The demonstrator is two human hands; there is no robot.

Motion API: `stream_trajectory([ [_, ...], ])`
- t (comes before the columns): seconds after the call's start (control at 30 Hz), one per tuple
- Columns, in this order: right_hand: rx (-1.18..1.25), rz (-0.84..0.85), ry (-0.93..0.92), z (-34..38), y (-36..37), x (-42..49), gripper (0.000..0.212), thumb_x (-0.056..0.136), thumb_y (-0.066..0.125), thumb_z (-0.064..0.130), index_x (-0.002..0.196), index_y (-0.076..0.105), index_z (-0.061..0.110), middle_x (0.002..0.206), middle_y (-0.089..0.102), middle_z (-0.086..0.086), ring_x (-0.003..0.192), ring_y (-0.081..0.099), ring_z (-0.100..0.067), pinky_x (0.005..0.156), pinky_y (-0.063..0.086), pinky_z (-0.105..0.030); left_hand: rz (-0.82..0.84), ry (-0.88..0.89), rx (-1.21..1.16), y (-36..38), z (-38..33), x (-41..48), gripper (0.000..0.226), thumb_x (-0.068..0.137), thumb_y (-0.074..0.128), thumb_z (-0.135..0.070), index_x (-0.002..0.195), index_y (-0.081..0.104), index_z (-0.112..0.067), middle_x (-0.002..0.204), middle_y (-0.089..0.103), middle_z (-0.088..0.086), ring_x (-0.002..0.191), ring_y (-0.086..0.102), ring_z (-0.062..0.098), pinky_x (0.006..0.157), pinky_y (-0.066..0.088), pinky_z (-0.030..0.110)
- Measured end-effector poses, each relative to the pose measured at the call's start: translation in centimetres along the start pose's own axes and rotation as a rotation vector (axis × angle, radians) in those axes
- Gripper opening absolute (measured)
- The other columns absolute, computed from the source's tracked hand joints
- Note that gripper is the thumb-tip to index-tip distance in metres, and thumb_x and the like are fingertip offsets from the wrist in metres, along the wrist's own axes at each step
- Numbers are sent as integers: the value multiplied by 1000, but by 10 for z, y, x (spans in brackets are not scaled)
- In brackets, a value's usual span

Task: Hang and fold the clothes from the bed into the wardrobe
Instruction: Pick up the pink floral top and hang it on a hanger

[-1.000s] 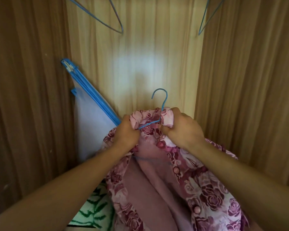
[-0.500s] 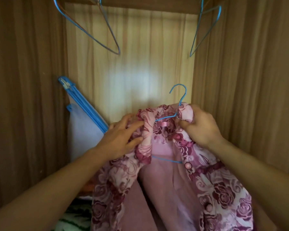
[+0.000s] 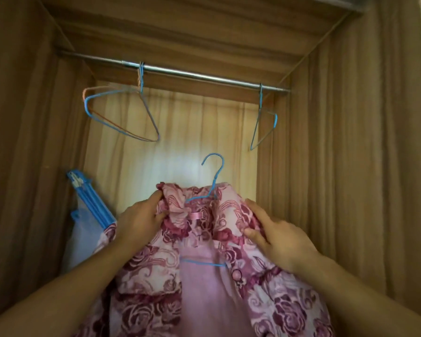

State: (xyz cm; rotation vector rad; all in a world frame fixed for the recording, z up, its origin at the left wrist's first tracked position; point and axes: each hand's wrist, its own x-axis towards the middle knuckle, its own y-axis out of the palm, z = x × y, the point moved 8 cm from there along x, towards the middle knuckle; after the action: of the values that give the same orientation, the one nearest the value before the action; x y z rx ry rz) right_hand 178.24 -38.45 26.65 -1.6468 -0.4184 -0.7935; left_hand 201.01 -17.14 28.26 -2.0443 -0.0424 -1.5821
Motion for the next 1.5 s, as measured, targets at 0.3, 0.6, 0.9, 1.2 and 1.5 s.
stream_trajectory([
  [0.3, -101, -211, 29, -4, -46, 21, 33, 103, 26, 57, 128, 29, 35, 85, 68, -4, 82, 68, -36, 57, 37, -36, -14, 222, 152, -1, -75, 9, 60, 90, 52, -68, 129, 51, -23, 93, 72, 0, 84, 68, 31, 56, 34, 32],
  [0.6, -184, -215, 22, 3, -58, 38, 33, 102, 39, 38, 132, 27, 33, 67, 37, 4, 69, 58, -32, 56, 35, -36, -10, 263, 128, -10, -99, 39, 48, 92, 47, -67, 111, 46, -23, 90, 68, -3, 80, 65, 29, 56, 32, 34],
  [0.9, -370, -218, 102, 8, -105, 107, 47, 93, 48, 15, 133, 28, 27, 100, 68, -10, 89, 66, -36, 64, 42, -38, 42, 94, 44, 11, -28, 93, 47, 100, 46, -53, 137, 40, -24, 110, 61, 4, 101, 61, 30, 79, 49, 43],
  [1.2, -577, -240, 218, 17, -130, 165, 54, 97, 39, 11, 148, 25, 22, 119, 67, -10, 106, 66, -36, 69, 40, -38, -40, 57, 4, 20, -28, 176, 47, 104, 41, -48, 146, 32, -30, 107, 55, 8, 104, 58, 36, 80, 43, 44],
  [1.5, -636, -252, 396, 0, -178, 178, 41, 100, 40, 18, 140, 36, 19, 130, 60, -16, 120, 59, -37, 80, 42, -41, -30, 111, -52, 32, -81, 245, 47, 104, 40, -46, 148, 28, -32, 121, 54, 12, 111, 55, 35, 92, 45, 49],
])
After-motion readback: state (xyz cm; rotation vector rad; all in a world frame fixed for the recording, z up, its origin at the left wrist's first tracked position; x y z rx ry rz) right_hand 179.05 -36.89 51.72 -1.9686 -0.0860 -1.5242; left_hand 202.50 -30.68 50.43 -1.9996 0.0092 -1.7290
